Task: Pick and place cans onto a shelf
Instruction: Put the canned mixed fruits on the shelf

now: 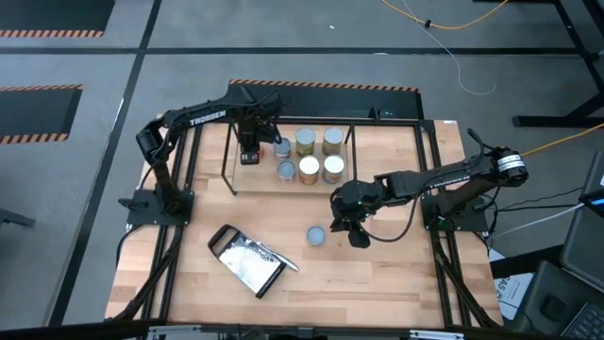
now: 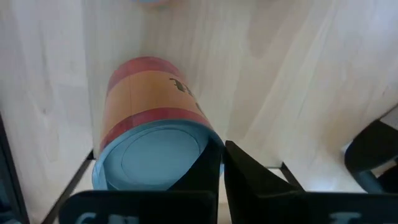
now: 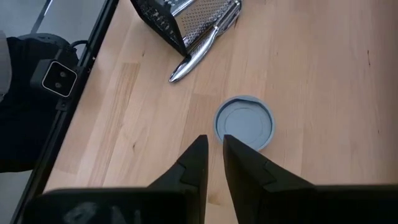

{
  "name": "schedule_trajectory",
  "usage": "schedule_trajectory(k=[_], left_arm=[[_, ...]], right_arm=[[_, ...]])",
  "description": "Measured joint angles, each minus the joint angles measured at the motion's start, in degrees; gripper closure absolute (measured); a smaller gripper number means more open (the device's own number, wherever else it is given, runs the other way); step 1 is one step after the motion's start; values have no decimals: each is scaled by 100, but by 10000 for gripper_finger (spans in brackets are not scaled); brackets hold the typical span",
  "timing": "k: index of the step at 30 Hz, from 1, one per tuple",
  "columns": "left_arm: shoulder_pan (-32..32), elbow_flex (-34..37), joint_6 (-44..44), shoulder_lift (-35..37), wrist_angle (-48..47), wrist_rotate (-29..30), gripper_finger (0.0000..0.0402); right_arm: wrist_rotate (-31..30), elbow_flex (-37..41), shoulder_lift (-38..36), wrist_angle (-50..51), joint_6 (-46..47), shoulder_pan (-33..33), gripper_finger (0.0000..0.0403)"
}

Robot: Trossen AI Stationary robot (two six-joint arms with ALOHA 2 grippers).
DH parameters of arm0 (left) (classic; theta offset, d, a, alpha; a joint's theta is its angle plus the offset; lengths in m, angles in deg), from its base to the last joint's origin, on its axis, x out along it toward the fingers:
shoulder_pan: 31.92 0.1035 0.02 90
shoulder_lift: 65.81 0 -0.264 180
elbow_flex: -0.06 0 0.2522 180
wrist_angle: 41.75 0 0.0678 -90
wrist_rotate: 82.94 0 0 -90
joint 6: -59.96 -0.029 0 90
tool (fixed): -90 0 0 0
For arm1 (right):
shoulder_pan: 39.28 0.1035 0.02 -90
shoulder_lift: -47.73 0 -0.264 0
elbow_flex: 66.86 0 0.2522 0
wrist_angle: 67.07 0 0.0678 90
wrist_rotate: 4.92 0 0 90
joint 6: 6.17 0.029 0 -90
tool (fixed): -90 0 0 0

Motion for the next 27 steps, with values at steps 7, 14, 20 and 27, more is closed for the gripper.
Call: schedule_trajectory(k=[7,14,20,27], left_arm=[[123,0,16,0,158,-34,399],[116,0,30,0,237,-32,398],[81,0,35,0,237,-34,384],[86,0,37,0,241,-27,373]], right_arm=[[0,0,0,0,0,2,347],[0,0,0,2,0,0,347],[0,0,2,4,-8,0,347],[0,0,4,6,-15,0,347]])
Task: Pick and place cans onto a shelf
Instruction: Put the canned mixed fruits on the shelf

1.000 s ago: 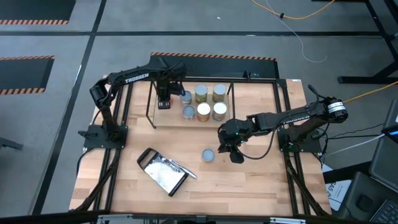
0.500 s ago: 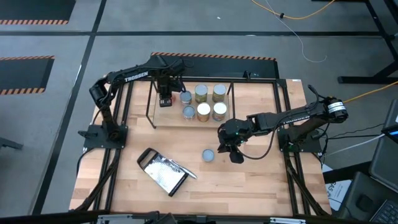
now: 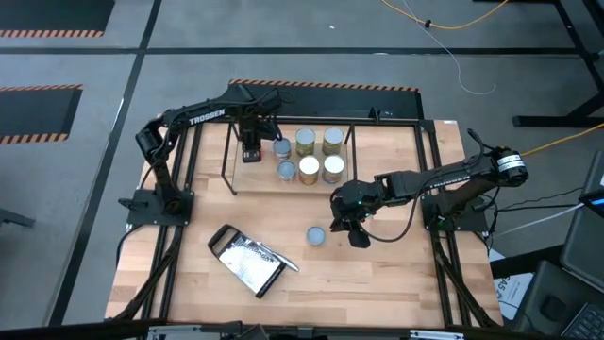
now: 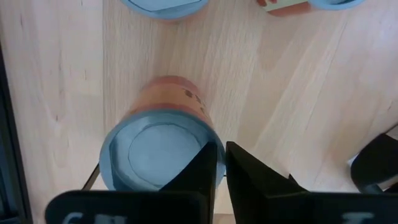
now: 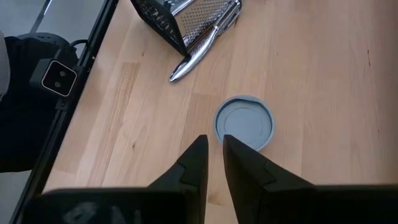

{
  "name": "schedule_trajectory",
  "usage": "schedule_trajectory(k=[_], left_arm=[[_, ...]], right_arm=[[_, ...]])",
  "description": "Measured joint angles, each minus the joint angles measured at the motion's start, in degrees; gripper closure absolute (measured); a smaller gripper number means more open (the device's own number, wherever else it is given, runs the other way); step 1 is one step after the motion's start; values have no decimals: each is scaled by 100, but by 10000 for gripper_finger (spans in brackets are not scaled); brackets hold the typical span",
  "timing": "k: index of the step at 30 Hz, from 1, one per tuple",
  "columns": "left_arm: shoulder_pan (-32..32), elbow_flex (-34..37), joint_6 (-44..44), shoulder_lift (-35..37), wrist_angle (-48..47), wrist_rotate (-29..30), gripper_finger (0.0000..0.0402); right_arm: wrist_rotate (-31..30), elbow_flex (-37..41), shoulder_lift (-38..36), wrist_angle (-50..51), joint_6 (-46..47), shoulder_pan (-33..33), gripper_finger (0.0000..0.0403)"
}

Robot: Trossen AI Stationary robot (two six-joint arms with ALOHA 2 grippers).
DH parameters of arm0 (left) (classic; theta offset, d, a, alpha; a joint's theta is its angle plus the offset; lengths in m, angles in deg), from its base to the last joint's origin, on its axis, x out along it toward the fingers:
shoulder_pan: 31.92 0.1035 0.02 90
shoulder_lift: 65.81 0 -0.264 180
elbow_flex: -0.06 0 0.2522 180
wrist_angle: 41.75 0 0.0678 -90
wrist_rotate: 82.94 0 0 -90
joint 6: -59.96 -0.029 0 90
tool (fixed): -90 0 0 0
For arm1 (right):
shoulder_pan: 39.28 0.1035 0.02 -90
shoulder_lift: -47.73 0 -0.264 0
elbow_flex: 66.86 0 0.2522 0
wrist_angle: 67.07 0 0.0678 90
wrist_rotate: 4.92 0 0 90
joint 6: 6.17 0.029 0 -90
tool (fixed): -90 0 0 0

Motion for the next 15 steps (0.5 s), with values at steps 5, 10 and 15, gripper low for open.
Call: schedule_trajectory(k=[5,10,15], left_arm=[[-2,0,0,0,36,2,375],[-2,0,0,0,65,34,367],[-2,0,2,0,220,39,365]], right_arm=[[-2,0,0,0,-8,0,347],[-2,0,0,2,-9,0,347],[-2,0,0,0,7,0,347]])
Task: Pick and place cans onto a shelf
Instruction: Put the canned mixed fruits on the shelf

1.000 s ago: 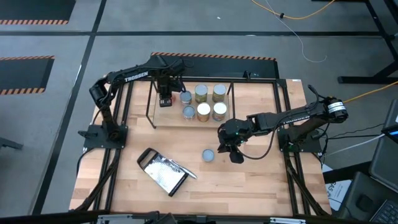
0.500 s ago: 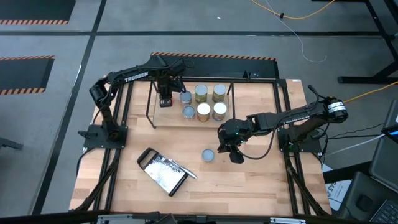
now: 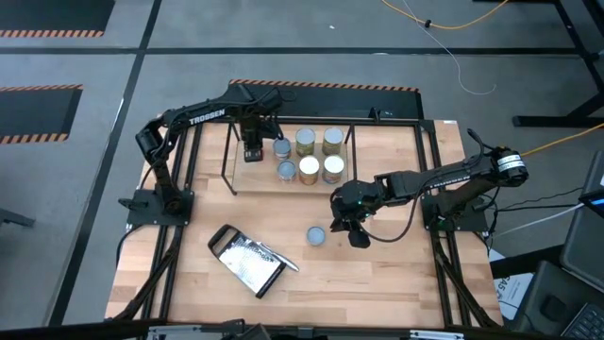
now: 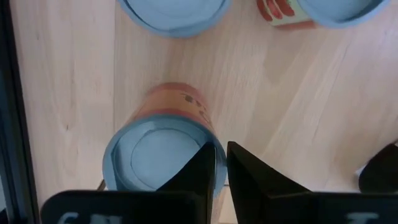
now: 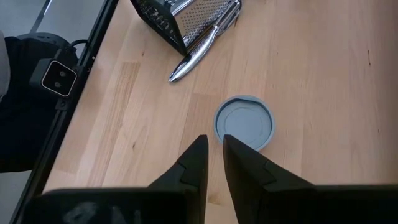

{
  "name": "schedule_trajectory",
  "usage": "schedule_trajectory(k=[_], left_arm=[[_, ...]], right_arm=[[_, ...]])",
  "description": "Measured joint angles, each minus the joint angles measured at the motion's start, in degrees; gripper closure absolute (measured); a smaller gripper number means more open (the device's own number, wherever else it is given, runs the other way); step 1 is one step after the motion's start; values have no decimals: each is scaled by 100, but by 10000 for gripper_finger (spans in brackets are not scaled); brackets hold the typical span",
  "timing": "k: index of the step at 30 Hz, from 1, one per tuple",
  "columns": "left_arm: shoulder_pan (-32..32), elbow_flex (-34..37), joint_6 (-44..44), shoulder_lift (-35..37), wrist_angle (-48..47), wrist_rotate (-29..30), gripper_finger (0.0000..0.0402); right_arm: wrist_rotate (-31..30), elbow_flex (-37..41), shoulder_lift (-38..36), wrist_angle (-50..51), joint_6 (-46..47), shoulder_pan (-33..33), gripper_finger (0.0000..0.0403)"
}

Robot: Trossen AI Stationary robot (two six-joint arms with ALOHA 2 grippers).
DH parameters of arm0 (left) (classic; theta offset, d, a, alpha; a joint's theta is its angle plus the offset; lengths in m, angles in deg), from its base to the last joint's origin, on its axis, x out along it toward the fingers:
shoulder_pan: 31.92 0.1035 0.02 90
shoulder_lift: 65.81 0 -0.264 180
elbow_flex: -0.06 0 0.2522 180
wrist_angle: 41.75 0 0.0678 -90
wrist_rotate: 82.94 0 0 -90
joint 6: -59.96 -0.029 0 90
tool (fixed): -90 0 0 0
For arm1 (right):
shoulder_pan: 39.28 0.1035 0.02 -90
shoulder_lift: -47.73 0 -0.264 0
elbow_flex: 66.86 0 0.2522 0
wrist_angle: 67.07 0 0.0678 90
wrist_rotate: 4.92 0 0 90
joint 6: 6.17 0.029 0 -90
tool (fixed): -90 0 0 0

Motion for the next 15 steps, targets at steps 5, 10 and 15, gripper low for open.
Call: schedule_trajectory(k=[5,10,15], left_arm=[[2,0,23,0,61,4,369],[2,0,264,2,40,4,373],[1,-119,280,7,-140,-4,374]], right_arm=[[0,0,0,2,3,1,347],[0,0,0,2,4,0,347],[2,0,0,2,4,0,347]])
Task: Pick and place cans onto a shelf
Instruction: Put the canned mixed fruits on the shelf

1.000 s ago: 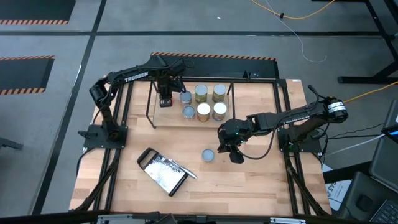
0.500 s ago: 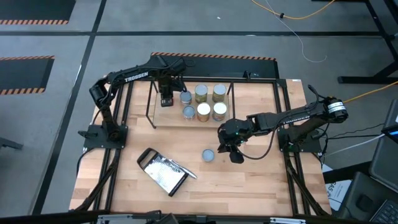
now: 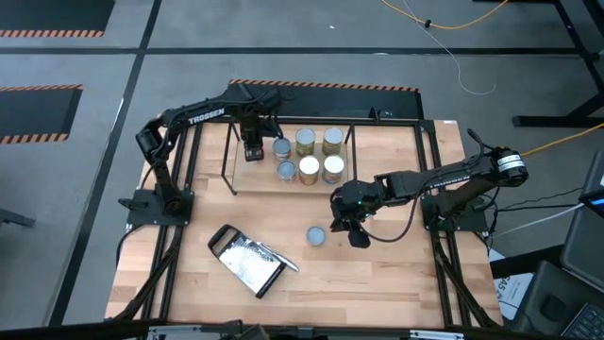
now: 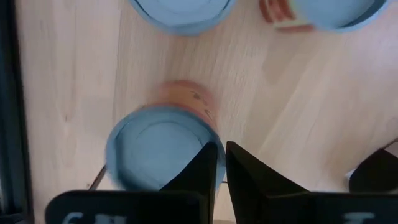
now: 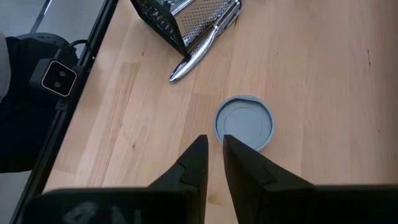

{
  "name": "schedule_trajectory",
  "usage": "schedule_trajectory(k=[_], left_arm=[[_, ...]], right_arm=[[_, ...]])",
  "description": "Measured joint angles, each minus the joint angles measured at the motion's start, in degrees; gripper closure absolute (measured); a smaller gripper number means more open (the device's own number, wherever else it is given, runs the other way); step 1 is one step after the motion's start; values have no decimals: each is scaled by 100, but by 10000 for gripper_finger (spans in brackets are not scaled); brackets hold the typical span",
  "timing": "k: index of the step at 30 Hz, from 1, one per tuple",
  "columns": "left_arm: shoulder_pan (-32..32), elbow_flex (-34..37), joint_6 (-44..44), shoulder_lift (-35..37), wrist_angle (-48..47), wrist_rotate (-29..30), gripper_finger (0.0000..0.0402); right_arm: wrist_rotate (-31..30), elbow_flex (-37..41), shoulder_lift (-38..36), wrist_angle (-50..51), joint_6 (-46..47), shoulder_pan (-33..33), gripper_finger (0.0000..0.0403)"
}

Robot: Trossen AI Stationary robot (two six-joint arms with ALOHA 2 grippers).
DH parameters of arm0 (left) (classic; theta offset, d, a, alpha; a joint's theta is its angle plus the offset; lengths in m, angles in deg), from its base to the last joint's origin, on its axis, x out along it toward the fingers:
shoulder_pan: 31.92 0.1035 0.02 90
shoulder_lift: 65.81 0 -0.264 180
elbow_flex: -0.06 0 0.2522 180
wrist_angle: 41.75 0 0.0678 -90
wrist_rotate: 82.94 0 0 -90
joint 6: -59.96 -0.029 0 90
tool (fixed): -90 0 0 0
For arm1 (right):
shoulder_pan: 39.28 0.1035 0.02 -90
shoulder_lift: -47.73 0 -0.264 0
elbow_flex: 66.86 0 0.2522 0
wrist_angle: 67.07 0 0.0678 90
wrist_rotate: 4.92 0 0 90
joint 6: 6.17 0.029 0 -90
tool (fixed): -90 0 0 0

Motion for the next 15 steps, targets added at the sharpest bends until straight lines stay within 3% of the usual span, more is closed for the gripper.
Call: schedule_trajectory(k=[9,15], left_arm=[[-211,-1057,-17,180,-389,-72,374],[-302,-1207,112,236,-397,21,374]], right_arm=[[-2,0,0,0,0,0,347],[-1,0,0,2,2,2,347]])
